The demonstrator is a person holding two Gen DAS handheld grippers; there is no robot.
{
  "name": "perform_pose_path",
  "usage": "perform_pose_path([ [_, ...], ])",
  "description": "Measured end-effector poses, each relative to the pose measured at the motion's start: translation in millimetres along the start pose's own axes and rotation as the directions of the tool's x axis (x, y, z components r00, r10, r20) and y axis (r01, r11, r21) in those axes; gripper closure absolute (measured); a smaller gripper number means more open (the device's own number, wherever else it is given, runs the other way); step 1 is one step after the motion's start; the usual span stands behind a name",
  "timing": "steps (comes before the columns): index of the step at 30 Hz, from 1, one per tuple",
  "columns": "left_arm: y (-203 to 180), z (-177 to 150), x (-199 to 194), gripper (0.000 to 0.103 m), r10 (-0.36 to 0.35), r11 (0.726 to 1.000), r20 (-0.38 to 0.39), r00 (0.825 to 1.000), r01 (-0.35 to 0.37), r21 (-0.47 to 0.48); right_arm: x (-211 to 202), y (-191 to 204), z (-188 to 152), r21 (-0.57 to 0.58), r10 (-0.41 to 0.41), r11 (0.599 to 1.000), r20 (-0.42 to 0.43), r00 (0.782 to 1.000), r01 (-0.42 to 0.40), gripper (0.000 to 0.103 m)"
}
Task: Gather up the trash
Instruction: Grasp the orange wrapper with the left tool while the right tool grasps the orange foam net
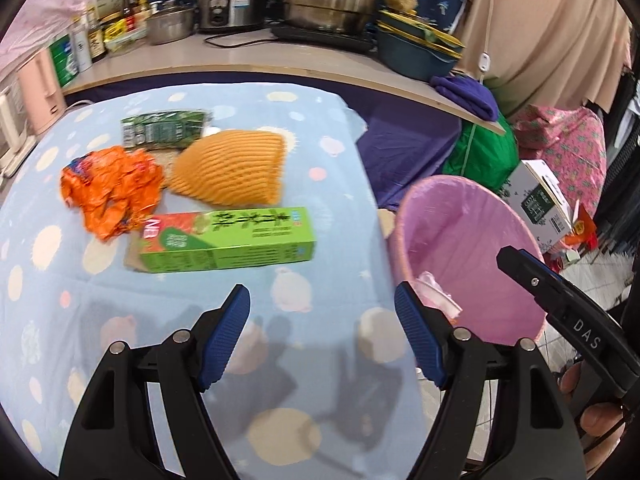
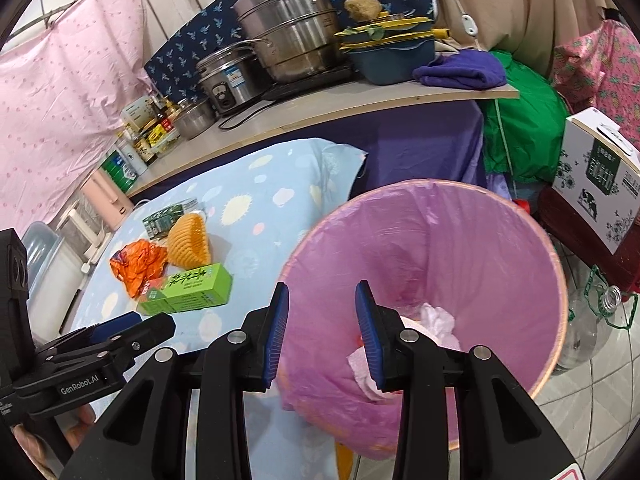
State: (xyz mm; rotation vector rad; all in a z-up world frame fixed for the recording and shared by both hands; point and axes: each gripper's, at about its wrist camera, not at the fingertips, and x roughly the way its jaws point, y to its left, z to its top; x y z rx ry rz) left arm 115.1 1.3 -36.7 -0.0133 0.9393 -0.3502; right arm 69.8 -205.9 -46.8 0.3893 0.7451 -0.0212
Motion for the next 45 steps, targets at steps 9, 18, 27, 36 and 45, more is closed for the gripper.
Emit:
perform_pose_path([
  [9,76,-3,-14,0.028,0.071,0.989,0.013,0.997,-0.069,-0.129,27,60,-1,-0.089,0.055,0.994,-0.051,0.997,-0.059,0.067],
  [18,148,13,-12,0.025,0.132,0.960,0.020,0.991,-0.123,-0.250,59,113,3,-0.150,0.097,0.983,-0.085,0.992,-0.109,0.053],
  [27,182,42,8,0.025,0.159,0.950,0.035,0.987,-0.143,-0.278,94,145,11,-0.181,0.105,0.975,-0.119,0.987,-0.126,0.053],
  [36,204,49,26,0.025,0.161,0.940,0.021,0.987,-0.147,-0.309,127,154,29,-0.185,0.099,0.975,-0.120,0.988,-0.120,0.052],
  [45,192,61,46,0.025,0.111,0.955,0.023,0.994,-0.100,-0.280,158,157,43,-0.182,0.091,0.977,-0.125,0.988,-0.113,0.051],
])
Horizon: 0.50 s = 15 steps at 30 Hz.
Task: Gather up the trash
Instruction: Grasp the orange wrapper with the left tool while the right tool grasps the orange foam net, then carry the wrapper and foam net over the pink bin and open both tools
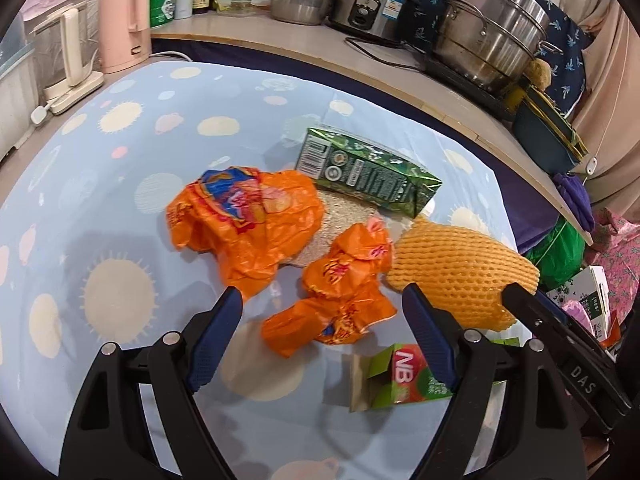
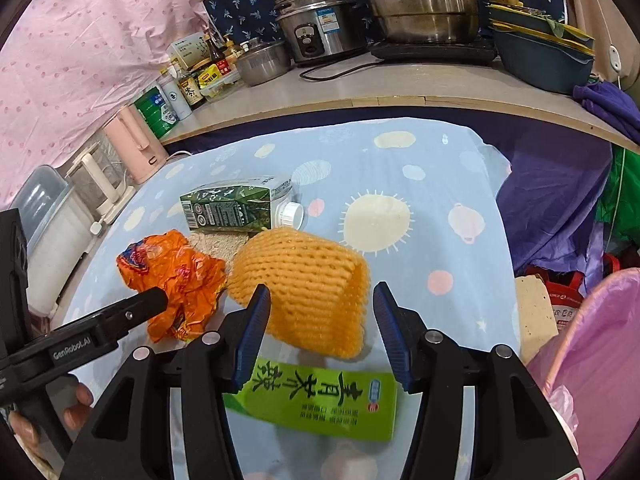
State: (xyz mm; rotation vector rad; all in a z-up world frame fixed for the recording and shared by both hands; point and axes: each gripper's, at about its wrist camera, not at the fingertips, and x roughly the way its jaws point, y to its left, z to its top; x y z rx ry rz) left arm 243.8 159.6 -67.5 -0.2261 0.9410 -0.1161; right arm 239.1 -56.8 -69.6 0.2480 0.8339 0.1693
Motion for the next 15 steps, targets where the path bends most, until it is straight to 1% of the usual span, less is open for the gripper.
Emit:
perform_pose_path([
  [5,-10,2,12,0.025,-0.009,1.000,0.001,1.000,0.009,0.027,11,-1,-1,0.008,0.015,1.000,-0.013,1.000,-0.014,0.051],
  [6,-11,2,15,0.027,-0.008,0.999,-0.004,1.000,0.008,0.031,12,-1,-1,0.008,0.018,1.000,-0.017,1.000,-0.018,0.055],
  [7,-12,1,19,0.033,-0.008,0.999,-0.011,1.000,0.008,0.036,13,-1,-2,0.006,0.026,1.000,-0.020,0.999,-0.026,0.060],
  [8,-13,1,22,0.037,-0.012,0.999,-0.018,1.000,0.012,0.042,14,-1,-2,0.003,0.029,1.000,-0.025,0.999,-0.029,0.070],
  [9,-14,0,26,0.044,-0.010,0.999,-0.031,0.999,0.011,0.047,16,-1,-3,0.002,0.031,1.000,-0.032,0.999,-0.031,0.076],
  [10,-14,-1,30,0.053,-0.005,0.999,-0.040,0.999,0.007,0.051,16,-1,-4,0.004,0.038,0.999,-0.039,0.999,-0.038,0.079],
  [11,-16,-1,32,0.059,-0.004,0.998,-0.049,0.999,0.007,0.054,16,-1,-5,0.005,0.041,0.999,-0.040,0.998,-0.041,0.083],
  [12,-15,-2,35,0.068,0.003,0.998,-0.058,0.998,0.000,0.055,14,-1,-6,0.005,0.044,0.999,-0.038,0.998,-0.044,0.088],
  [14,-14,-3,35,0.070,0.010,0.999,-0.057,0.998,-0.007,0.053,10,0,-8,-0.002,0.054,0.999,-0.039,0.998,-0.054,0.092],
  [15,-14,-4,33,0.071,0.013,0.999,-0.052,0.999,-0.010,0.052,8,0,-9,-0.006,0.055,0.998,-0.035,0.998,-0.055,0.093],
])
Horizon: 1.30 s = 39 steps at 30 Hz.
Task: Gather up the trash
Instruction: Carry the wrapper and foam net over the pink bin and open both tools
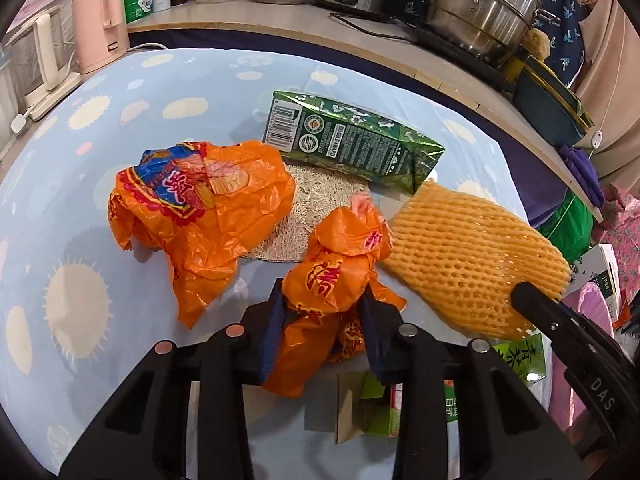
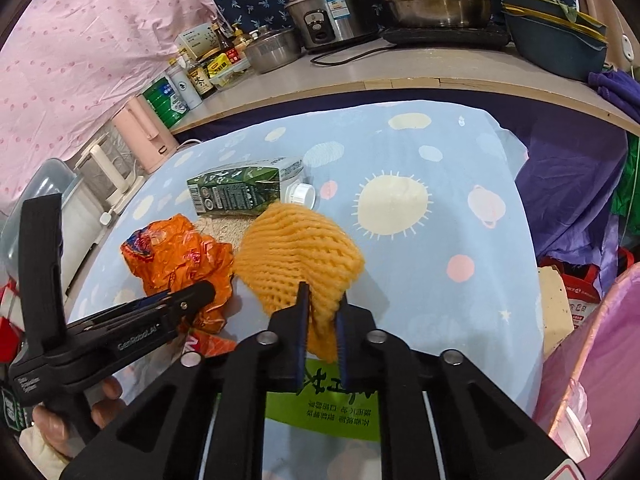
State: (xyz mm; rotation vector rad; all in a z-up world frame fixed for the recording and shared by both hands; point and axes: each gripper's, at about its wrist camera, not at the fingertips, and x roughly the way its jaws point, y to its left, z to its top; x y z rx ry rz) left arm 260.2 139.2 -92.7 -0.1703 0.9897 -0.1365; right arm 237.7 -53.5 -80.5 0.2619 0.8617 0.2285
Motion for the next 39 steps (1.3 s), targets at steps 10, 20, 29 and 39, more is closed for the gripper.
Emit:
perform_pose_path([
  [10,6,-3,-53,0.074,0.008,1.000,0.088,0.996,-0.006,-0.027,-54,4,5,-0.006,0.039,0.999,0.105,0.994,-0.039,0.093],
  [20,-21,-27,-122,0.074,-0.060,0.998,0.151,0.987,0.057,0.022,-134,-7,-5,0.008,0.031,0.999,0.227,0.973,-0.033,0.093],
  [29,-79,-62,-154,0.074,-0.161,0.981,0.136,0.978,0.144,0.127,-193,-48,-36,0.080,-0.053,0.996,0.284,0.957,0.032,0.093],
  [39,-168,-106,-151,0.074,-0.264,0.930,0.053,0.963,0.239,0.278,-236,-111,-79,0.200,-0.179,0.972,0.286,0.941,0.124,0.093],
])
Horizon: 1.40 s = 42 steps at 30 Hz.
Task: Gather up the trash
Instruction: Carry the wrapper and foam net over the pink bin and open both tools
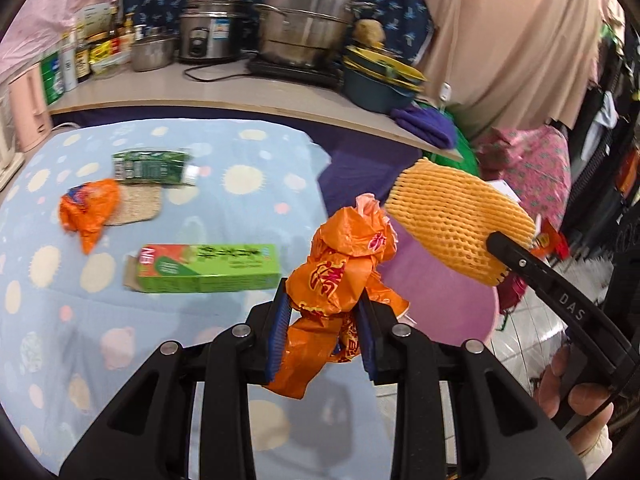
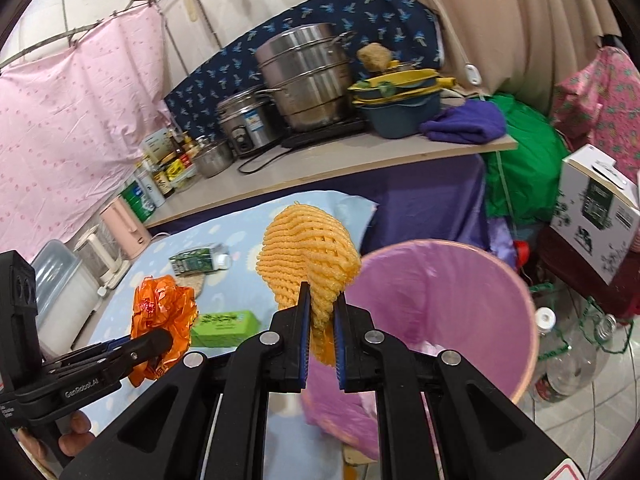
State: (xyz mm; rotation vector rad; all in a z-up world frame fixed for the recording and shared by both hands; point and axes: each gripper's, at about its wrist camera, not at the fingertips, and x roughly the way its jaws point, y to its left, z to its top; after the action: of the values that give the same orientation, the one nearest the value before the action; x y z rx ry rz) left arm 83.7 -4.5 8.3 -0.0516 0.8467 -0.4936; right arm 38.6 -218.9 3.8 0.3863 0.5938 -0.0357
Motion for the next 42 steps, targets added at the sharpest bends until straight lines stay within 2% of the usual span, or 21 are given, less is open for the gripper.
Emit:
perform_pose_path([
  [7,-59,-8,30,0.074,-0.056,0.993,-0.048,0.997,0.061,0.098,-9,-42,-11,0.049,-0.075,0.996,-0.011,0.997,0.076,0.093],
  [15,-92,-6,63,0.074,-0.071,0.983,-0.087,0.994,0.084,0.161,-6,-72,-21,0.101,-0.110,0.988,-0.039,0.993,0.114,0.093],
  [31,-104,-2,90,0.074,-0.058,0.977,-0.122,0.991,0.082,0.197,4,-86,-21,0.127,-0.118,0.984,-0.051,0.992,0.123,0.092],
  [36,-107,-3,98,0.072,-0.051,0.976,-0.137,0.989,0.079,0.205,9,-87,-21,0.129,-0.124,0.983,-0.060,0.991,0.131,0.082],
  [37,-107,-3,99,0.069,-0.049,0.976,-0.138,0.989,0.077,0.206,11,-88,-21,0.132,-0.126,0.982,-0.061,0.990,0.134,0.078],
  [38,-108,-3,101,0.064,-0.038,0.976,-0.137,0.990,0.066,0.210,12,-89,-21,0.138,-0.134,0.980,-0.061,0.989,0.142,0.069],
  [39,-108,-3,102,0.052,-0.019,0.976,-0.134,0.991,0.047,0.214,12,-89,-21,0.143,-0.136,0.979,-0.060,0.989,0.143,0.065],
  [40,-108,-3,102,0.045,-0.013,0.976,-0.127,0.992,0.040,0.214,12,-88,-21,0.148,-0.136,0.979,-0.056,0.989,0.143,0.065],
  [42,-108,-3,100,0.040,-0.007,0.977,-0.118,0.993,0.032,0.211,11,-88,-20,0.147,-0.138,0.979,-0.049,0.989,0.143,0.058],
])
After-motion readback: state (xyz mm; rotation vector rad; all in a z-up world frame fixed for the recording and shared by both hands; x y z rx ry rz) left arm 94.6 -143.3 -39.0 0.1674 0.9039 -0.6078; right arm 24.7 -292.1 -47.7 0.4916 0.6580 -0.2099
